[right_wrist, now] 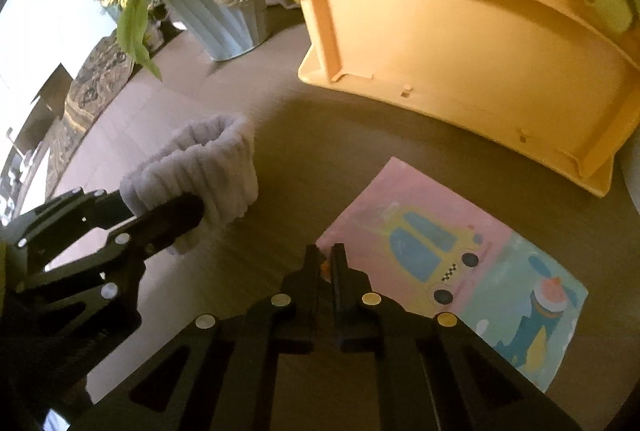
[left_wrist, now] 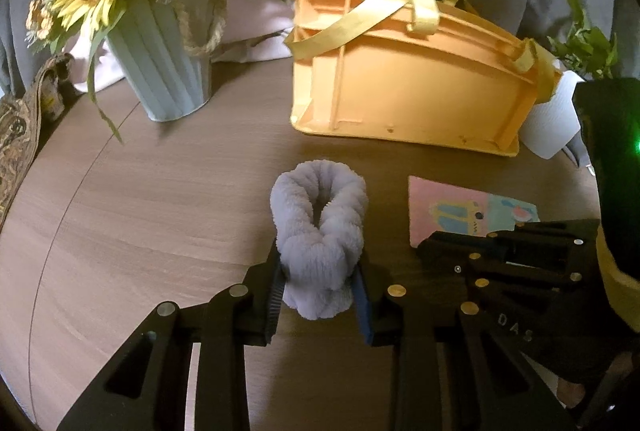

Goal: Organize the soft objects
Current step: 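Grasp the white scrunchie with the left gripper while the right grasps the picture book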

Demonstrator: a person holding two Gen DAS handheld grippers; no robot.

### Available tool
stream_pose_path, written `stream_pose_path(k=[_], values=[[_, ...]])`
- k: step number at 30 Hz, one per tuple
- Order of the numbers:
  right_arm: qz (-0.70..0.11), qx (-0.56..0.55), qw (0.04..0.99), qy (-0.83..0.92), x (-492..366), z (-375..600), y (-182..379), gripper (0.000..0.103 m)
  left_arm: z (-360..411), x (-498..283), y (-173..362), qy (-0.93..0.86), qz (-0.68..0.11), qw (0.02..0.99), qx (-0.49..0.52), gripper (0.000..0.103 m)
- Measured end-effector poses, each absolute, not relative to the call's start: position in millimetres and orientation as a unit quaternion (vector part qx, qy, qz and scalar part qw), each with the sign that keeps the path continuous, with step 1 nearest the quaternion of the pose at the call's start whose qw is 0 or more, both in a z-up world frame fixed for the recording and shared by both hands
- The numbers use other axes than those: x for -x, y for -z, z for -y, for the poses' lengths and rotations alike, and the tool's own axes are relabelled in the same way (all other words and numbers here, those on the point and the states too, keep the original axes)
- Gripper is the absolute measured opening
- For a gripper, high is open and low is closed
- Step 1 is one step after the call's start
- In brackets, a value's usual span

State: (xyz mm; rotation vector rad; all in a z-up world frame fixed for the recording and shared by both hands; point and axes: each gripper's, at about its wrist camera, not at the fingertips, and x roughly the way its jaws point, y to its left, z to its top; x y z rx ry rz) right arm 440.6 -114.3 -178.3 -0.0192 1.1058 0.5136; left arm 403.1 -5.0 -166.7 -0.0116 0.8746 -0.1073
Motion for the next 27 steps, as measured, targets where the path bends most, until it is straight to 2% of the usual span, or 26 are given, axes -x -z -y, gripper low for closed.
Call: stream_pose_path(k=[13, 15, 16, 17, 20, 27], values=[[-0.498, 0.005, 0.83, -0.251, -436, 127, 160, 0.008, 15, -401, 165, 0.065, -0.417, 0.906, 0.001, 0.03], [-0.498, 0.019, 0.83, -0.251, -435, 124, 162, 0.021, 12, -401, 166, 0.063, -0.418, 0.906, 0.003, 0.03], [-0.497, 0.024, 0.831, -0.248, -434, 123, 163, 0.038, 10, -401, 166, 0.06, -0.418, 0.906, 0.003, 0.03], [-0.495, 0.03, 0.835, -0.24, -434, 122, 164, 0.047, 8, -402, 167, 0.058, -0.42, 0.906, 0.003, 0.03], [-0.489, 0.046, 0.84, -0.229, -435, 121, 167, 0.058, 5, -404, 170, 0.052, -0.423, 0.905, -0.001, 0.03], [-0.499, 0.069, 0.835, -0.222, -443, 116, 182, 0.059, 5, -405, 172, 0.052, -0.427, 0.903, 0.0, 0.03]])
